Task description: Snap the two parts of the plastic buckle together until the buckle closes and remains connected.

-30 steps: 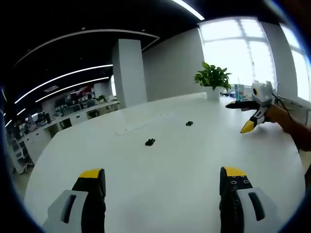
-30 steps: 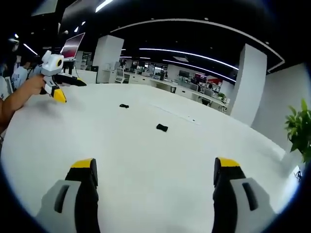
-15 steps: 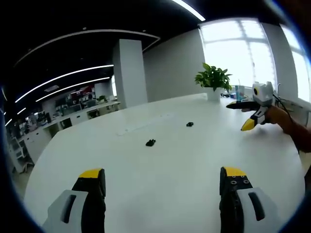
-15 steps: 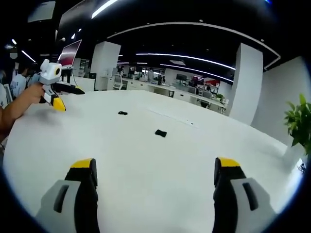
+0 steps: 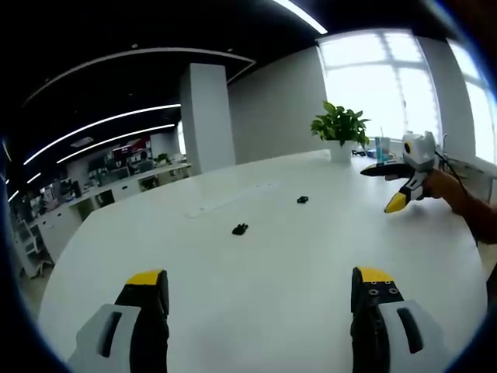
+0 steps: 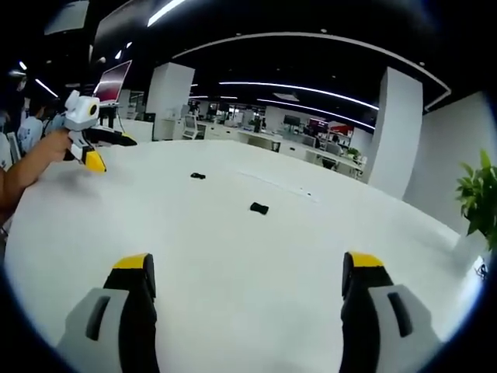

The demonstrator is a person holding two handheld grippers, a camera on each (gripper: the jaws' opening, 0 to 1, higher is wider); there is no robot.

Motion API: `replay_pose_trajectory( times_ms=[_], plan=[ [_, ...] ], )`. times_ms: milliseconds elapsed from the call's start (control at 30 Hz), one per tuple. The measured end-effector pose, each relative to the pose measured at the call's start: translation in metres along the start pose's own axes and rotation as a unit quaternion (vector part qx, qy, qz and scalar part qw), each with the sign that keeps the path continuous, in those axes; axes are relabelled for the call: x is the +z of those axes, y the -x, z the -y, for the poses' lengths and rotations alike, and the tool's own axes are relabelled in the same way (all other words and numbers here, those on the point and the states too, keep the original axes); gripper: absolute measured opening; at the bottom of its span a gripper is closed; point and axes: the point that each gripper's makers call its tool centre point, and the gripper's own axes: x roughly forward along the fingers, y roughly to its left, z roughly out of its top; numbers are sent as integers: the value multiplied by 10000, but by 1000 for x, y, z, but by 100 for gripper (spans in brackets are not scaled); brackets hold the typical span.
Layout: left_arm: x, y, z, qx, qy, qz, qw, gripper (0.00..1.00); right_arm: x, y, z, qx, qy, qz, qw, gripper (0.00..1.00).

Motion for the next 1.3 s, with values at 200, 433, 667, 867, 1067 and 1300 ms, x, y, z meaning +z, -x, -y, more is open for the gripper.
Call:
replay_pose_trajectory(
  times_ms=[200,433,667,867,1067,1300],
  plan=[
    [0,0,0,-5,-1,-1,10000,100,2,1,1,-12,-7,45,10000,100],
    [1,-1,0,-5,19,6,10000,100,0,1,1,-22,25,17,10000,100],
    [1,-1,1,-22,19,2,10000,100,0,0,3,-39,39,12,10000,100],
    [1,-1,1,-22,16,6,10000,100,2,0,1,-8,-12,66,10000,100],
    [1,-1,1,-24,15,5,10000,100,1,0,1,-9,-7,44,10000,100],
    [1,-2,2,-35,5,10,10000,100,0,-1,1,6,-19,28,10000,100]
  ],
)
